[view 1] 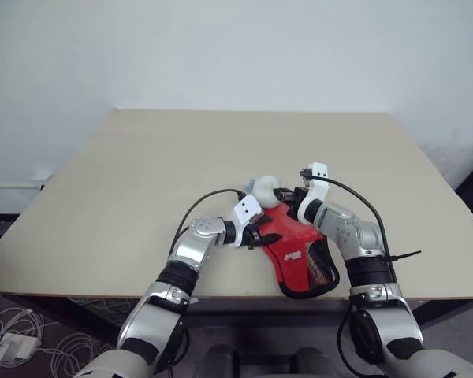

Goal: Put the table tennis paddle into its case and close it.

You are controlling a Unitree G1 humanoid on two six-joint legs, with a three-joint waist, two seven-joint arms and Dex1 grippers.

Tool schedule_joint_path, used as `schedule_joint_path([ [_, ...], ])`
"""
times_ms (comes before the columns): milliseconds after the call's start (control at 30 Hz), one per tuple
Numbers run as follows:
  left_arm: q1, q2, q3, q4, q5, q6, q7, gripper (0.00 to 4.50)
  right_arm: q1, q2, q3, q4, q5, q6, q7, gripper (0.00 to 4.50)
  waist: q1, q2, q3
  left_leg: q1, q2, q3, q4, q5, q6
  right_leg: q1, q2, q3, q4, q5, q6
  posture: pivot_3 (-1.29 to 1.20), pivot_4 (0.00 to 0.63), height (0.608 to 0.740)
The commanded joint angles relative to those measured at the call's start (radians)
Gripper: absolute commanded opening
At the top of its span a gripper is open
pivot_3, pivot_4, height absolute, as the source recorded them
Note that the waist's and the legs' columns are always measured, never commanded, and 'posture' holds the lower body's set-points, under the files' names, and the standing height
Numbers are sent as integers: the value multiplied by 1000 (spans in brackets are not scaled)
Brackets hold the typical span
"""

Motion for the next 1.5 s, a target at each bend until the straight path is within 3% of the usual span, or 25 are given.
schedule_joint_path([
  [33, 25, 20, -21, 28, 33, 34, 21, 3088, -72, 1, -11, 7, 0, -57, 9, 34, 0, 0, 0, 0, 0, 0, 0, 0, 0, 0, 0, 0, 0, 0, 0, 0, 0, 728],
  [133, 27, 23, -21, 24, 32, 38, 22, 3088, -93, 9, -19, 36, -5, -87, -6, 34, 0, 0, 0, 2, 0, 0, -1, 0, 0, 1, 0, 0, 0, 0, 0, 0, 0, 728],
  [467, 29, 21, -26, 17, 31, 45, 28, 3088, -288, -45, -170, 426, -43, -383, -196, 34, 0, 0, 0, 4, 0, 1, -3, 1, -1, 2, 0, 1, 0, 0, 0, 0, 0, 728],
  [667, 29, 23, -20, 18, 29, 42, 34, 3088, -295, -107, -182, 548, -76, -448, -245, 34, -1, 0, 0, 5, 0, 1, -5, 2, -1, 3, 0, 1, 0, 0, 0, 0, 0, 728],
  [833, 29, 17, -16, 18, 25, 46, 39, 3088, -227, -157, -184, 516, -96, -458, -251, 34, 0, 1, 0, 7, 0, 2, -6, 2, -1, 4, 0, 3, 0, 0, 0, 0, 0, 728],
  [1033, 19, 3, -24, 37, 27, 40, 36, 3088, -48, -220, -217, 246, -52, -341, -253, 34, 2, 1, 0, 7, -1, 2, -5, 2, -1, 5, -1, 2, -1, 0, 0, 0, 0, 728],
  [1200, 2, -16, -40, 65, 31, 34, 13, 3088, 252, -296, -250, -205, 21, -131, -219, 34, 14, 2, -1, 7, -1, 1, -5, 2, -1, 5, -1, 2, -1, 0, 0, 0, 0, 728],
  [1500, -50, -48, -56, 152, 38, 9, -24, 3088, 730, -373, -411, -744, 230, 111, -145, 34, 52, 2, -1, 6, -2, 1, -5, 1, 0, 5, -1, 3, -6, -1, 0, 0, 0, 728],
])
